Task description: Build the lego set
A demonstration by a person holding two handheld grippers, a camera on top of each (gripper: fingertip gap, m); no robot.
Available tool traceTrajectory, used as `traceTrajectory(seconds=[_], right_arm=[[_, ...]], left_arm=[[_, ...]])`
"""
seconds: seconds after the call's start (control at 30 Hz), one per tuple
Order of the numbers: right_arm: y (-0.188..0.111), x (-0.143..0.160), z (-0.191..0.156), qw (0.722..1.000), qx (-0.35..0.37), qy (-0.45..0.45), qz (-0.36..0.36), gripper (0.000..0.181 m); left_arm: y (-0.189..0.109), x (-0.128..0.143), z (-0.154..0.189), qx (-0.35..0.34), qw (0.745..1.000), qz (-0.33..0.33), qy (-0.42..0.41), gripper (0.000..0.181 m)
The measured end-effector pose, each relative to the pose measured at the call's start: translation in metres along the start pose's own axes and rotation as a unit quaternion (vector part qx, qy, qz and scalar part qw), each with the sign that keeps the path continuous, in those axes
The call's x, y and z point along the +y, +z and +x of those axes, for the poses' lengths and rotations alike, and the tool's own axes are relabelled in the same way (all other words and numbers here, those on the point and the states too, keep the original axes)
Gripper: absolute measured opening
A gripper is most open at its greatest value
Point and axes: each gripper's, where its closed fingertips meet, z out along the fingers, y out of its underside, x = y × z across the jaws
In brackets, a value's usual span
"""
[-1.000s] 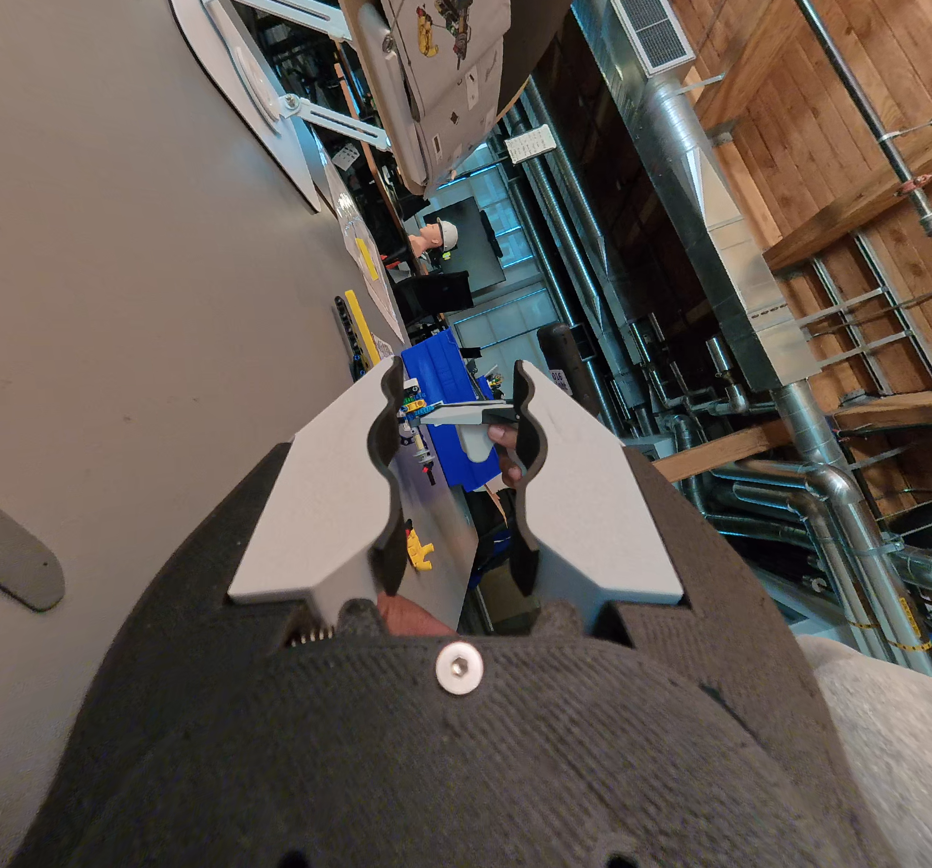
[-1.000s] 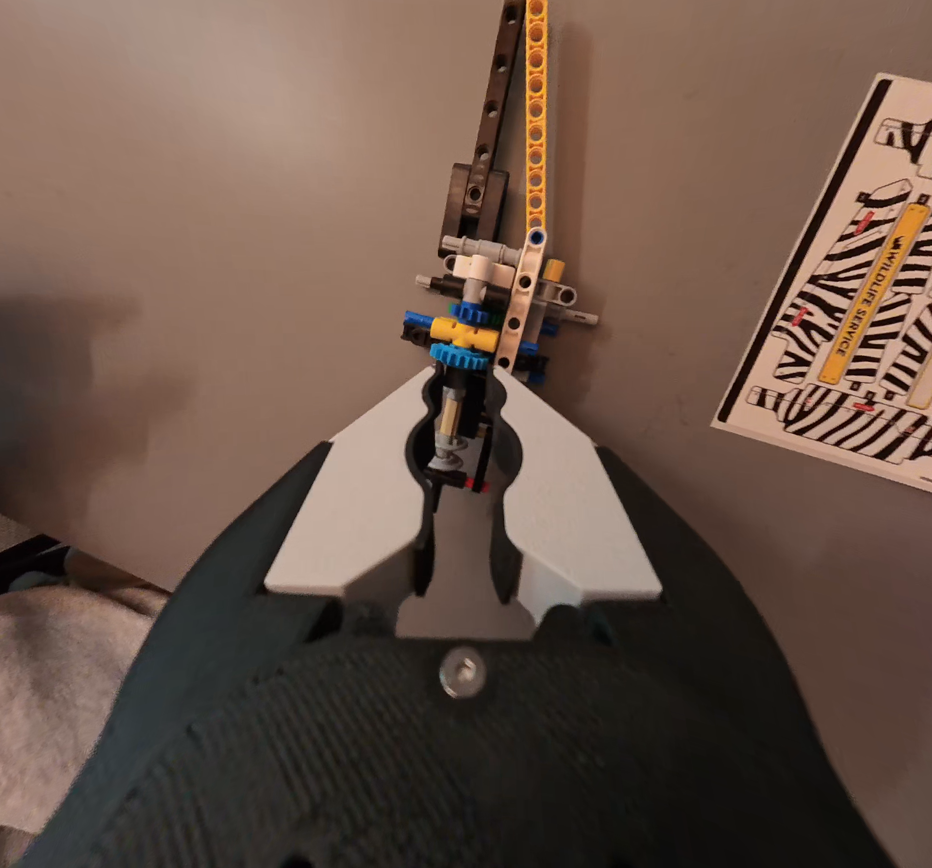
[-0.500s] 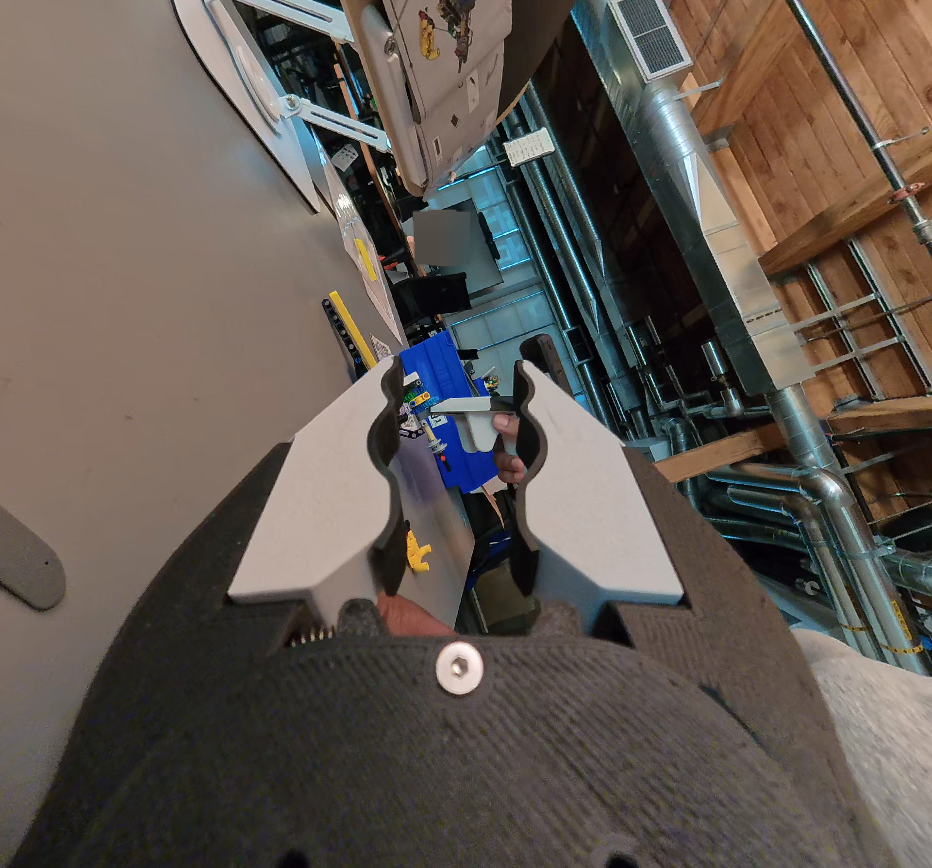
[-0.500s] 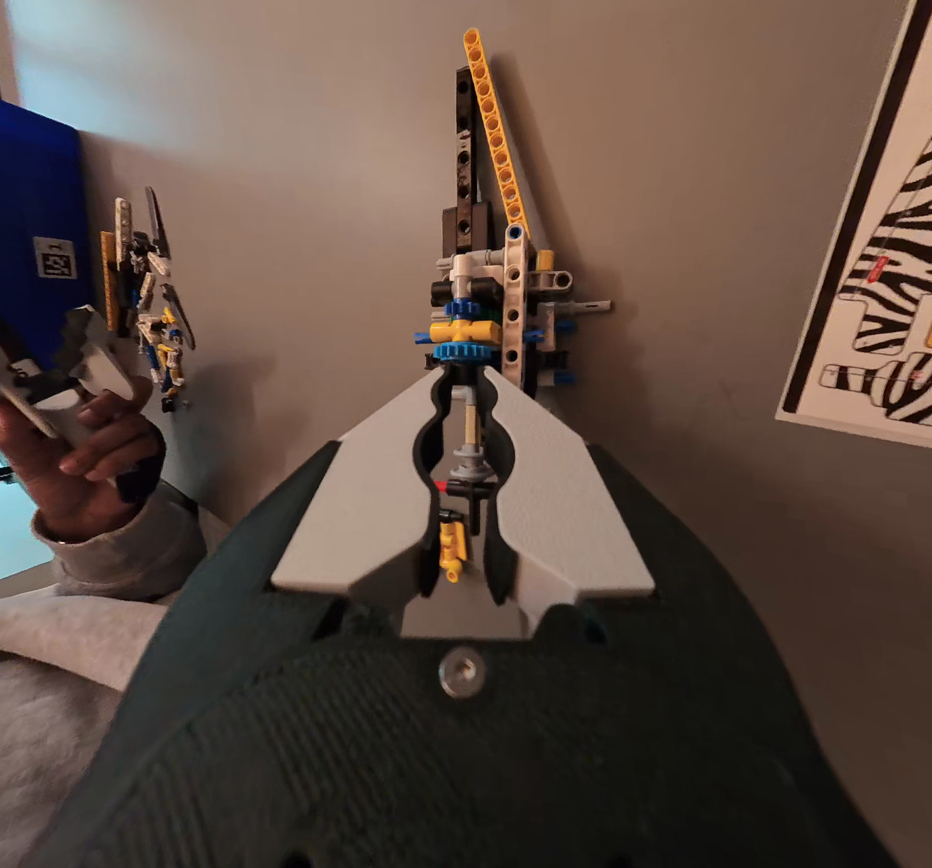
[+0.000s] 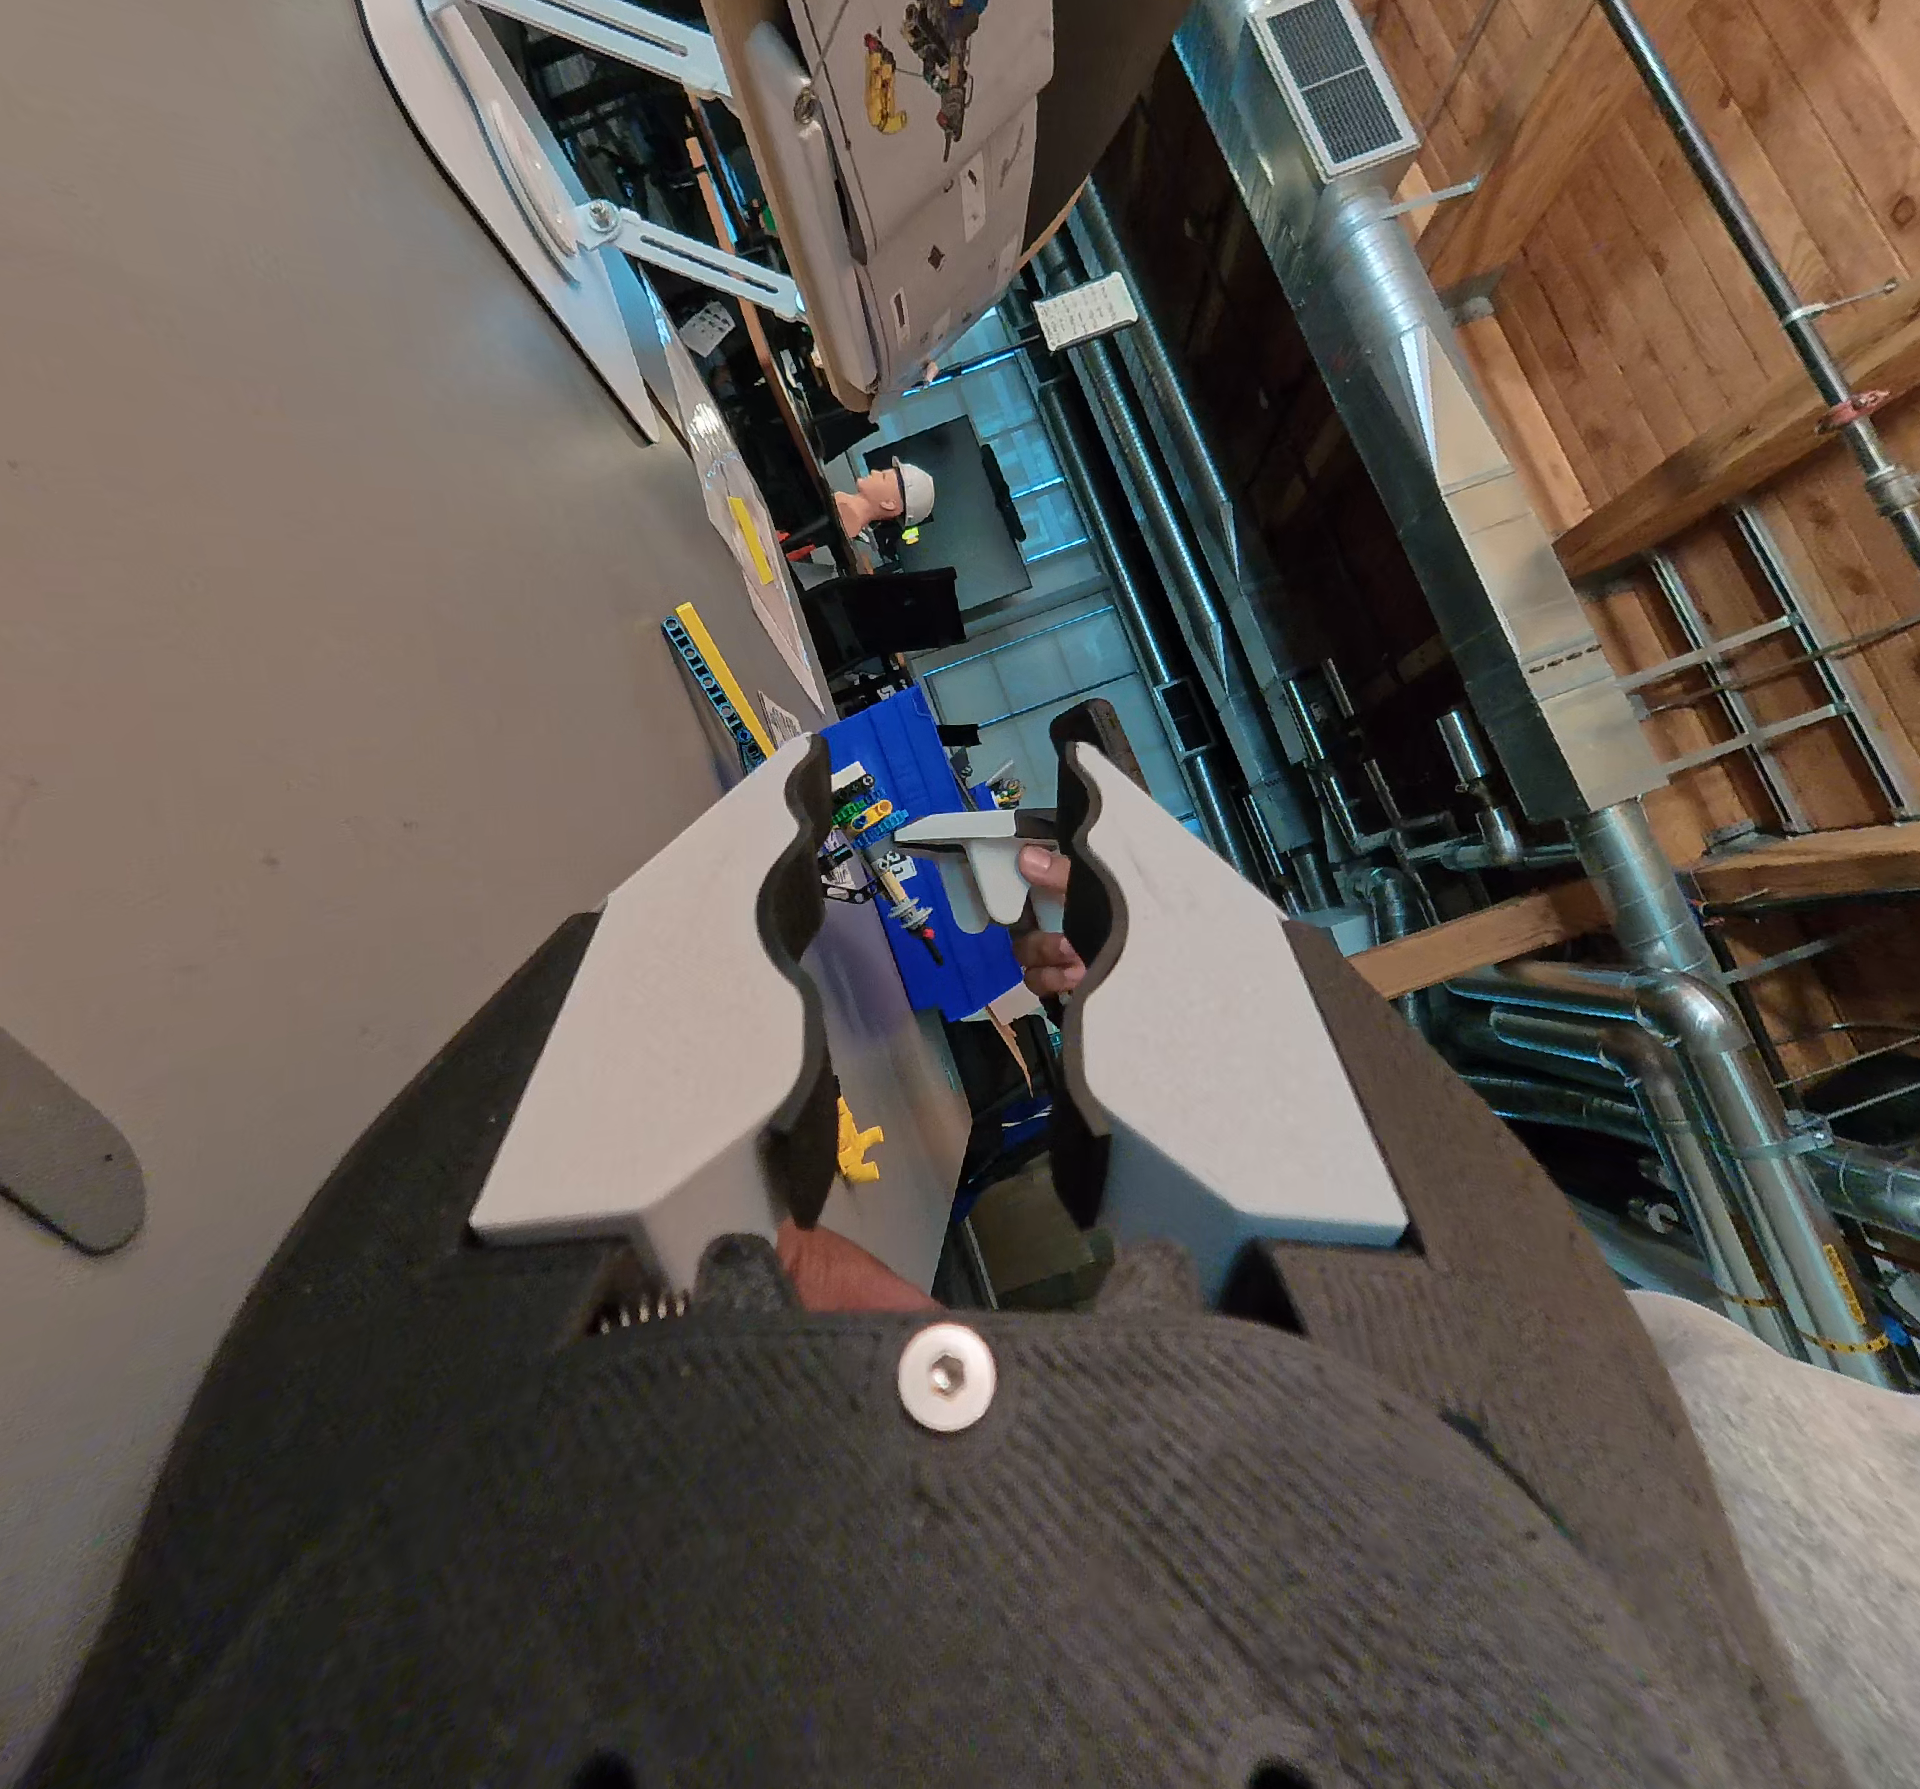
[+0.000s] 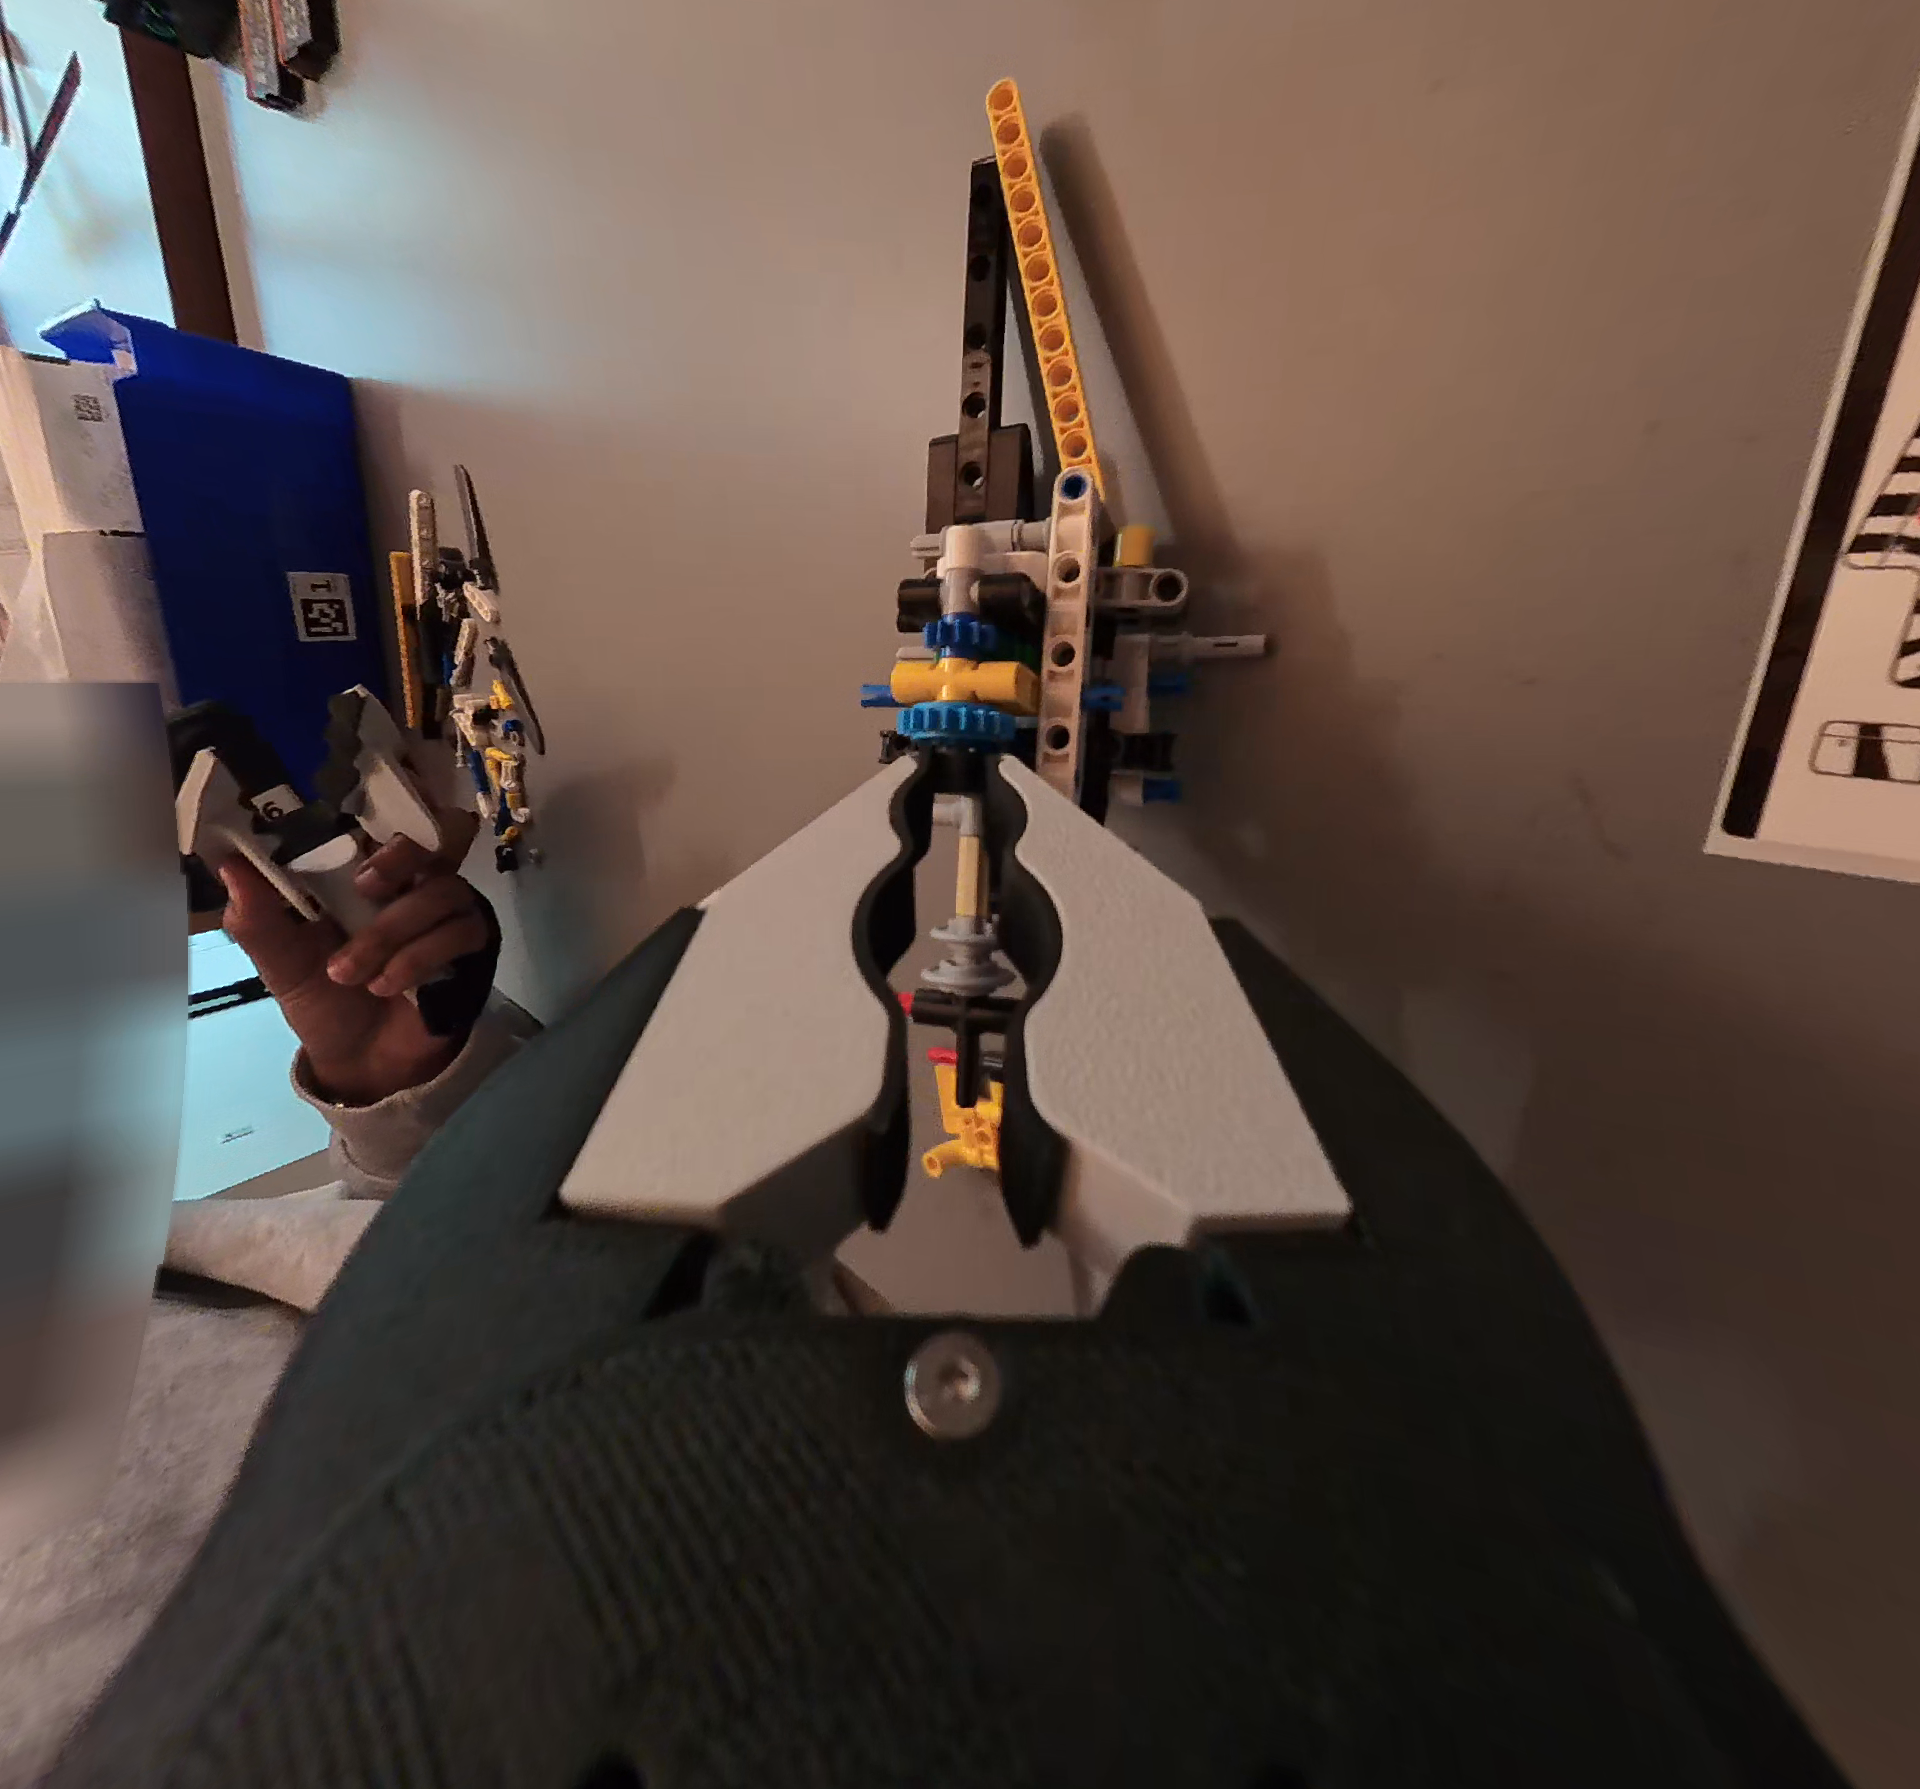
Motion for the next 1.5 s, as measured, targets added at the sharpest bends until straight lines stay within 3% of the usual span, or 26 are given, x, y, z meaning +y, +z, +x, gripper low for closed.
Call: traceTrajectory(seconds=[0.03, 0.27, 0.83, 0.9, 1.13, 1.3, 1.5], right_arm=[[0.0, 0.001, 0.0, 1.0, -0.003, 0.003, -0.003, 0.007], [-0.001, 0.0, 0.001, 1.0, -0.01, 0.006, -0.017, 0.007], [-0.002, 0.019, 0.012, 0.991, 0.077, -0.095, -0.053, 0.006], [-0.005, 0.02, 0.012, 0.991, 0.08, -0.1, -0.051, 0.002], [-0.016, 0.022, -0.001, 0.99, 0.07, -0.126, -0.012, 0.013], [-0.02, 0.047, -0.016, 0.968, 0.119, -0.22, 0.026, 0.026], [-0.02, 0.1, -0.021, 0.94, 0.177, -0.273, 0.104, 0.049]], left_arm=[[0.0, 0.0, 0.0, 0.0, 1.0, 0.0, 0.0, 0.042], [0.0, 0.001, 0.0, -0.001, 1.0, -0.001, -0.001, 0.042], [0.002, 0.004, -0.001, -0.002, 1.0, -0.007, -0.001, 0.042], [0.003, 0.006, -0.001, -0.003, 1.0, -0.008, 0.0, 0.042], [0.005, 0.008, -0.002, -0.007, 1.0, -0.012, 0.005, 0.042], [0.006, 0.01, -0.002, -0.009, 1.0, -0.014, 0.008, 0.042], [0.006, 0.011, -0.001, -0.009, 1.0, -0.017, 0.011, 0.042]])
